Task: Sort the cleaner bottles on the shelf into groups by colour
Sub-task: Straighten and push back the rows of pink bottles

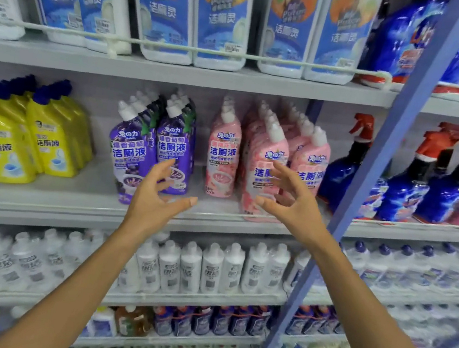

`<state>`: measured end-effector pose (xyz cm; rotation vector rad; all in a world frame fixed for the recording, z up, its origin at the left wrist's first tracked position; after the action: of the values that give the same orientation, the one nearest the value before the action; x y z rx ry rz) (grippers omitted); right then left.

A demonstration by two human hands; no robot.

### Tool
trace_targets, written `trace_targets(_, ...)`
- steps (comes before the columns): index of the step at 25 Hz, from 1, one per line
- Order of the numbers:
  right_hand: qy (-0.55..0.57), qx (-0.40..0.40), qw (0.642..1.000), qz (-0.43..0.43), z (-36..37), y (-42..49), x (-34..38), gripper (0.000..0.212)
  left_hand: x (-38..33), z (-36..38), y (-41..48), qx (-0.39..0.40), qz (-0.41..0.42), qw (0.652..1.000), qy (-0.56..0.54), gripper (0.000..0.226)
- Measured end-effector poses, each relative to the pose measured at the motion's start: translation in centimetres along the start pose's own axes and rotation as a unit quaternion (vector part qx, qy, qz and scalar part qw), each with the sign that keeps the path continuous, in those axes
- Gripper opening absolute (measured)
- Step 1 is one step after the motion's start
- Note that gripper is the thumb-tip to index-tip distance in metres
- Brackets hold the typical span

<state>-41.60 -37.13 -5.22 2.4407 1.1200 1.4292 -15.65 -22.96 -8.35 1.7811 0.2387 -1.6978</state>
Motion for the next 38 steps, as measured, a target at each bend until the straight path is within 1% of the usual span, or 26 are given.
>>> trace_targets(2,-0.004,-0.015,1.000,0.014,-2.3,-0.9,-1.4,0.083,-0.3,4.4,-0.3,0.065,-0.010,0.998,-0.011,0.082)
trace_targets(4,-0.008,-0.032,0.999,0.033,-4.1,-1.3,-3.0,0.086,0.0,7.9,0.2,0.104,-0.019,0.994,-0.018,0.081)
trace_targets(6,-0.013,-0.050,0.998,0.046,-5.8,-1.2,-4.4,0.083,0.3,10.8,1.3,0.110,-0.021,0.994,-0.008,0.080)
trace_targets(9,-0.025,-0.087,0.993,0.073,-7.6,-0.1,-6.1,0.081,1.5,13.7,3.6,0.097,-0.021,0.995,0.019,0.079)
trace_targets(13,-0.056,-0.139,0.982,0.117,-8.2,2.0,-7.7,0.087,3.7,15.8,6.1,0.084,-0.029,0.995,0.036,0.065)
trace_targets(15,-0.067,-0.138,0.979,0.134,-7.6,2.7,-8.1,0.083,3.8,16.0,6.8,0.075,-0.016,0.996,0.041,0.053)
trace_targets(17,-0.069,-0.142,0.977,0.144,-6.8,3.0,-8.6,0.073,4.1,16.2,7.5,0.096,-0.008,0.994,0.042,0.043)
trace_targets(19,-0.071,-0.161,0.974,0.144,-6.3,2.8,-8.9,0.066,4.4,16.2,7.9,0.118,0.000,0.992,0.038,0.038)
trace_targets(23,-0.065,-0.176,0.973,0.135,-4.9,2.9,-8.8,0.065,4.7,14.4,8.2,0.140,0.001,0.990,0.020,0.041)
trace_targets(25,-0.066,-0.188,0.971,0.135,-4.3,3.0,-8.8,0.072,4.8,12.4,8.5,0.148,-0.003,0.989,0.031,0.043)
trace_targets(28,-0.070,-0.206,0.966,0.137,-3.5,3.1,-8.8,0.077,4.9,8.6,9.6,0.142,-0.012,0.989,0.038,0.043)
trace_targets(31,-0.077,-0.213,0.964,0.139,-2.9,3.3,-8.9,0.078,5.1,6.3,10.3,0.129,-0.020,0.990,0.048,0.037)
trace_targets(35,-0.082,-0.217,0.962,0.142,-2.8,3.4,-8.7,0.077,5.3,5.8,10.6,0.104,-0.020,0.993,0.052,0.040)
trace_targets(38,-0.092,-0.222,0.961,0.135,-3.0,3.4,-8.6,0.077,5.5,6.4,10.6,0.113,-0.011,0.993,0.033,0.043)
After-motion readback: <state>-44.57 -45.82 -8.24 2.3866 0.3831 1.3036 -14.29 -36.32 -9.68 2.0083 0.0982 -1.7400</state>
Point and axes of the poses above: each hand's wrist, its own y-axis towards the middle knuckle, its own z-axis out of the palm, x = y × z, the point moved 10 cm from there along y, towards the middle knuckle, and after that the axes turned 14 degrees about -y, right-handed, at the moved point
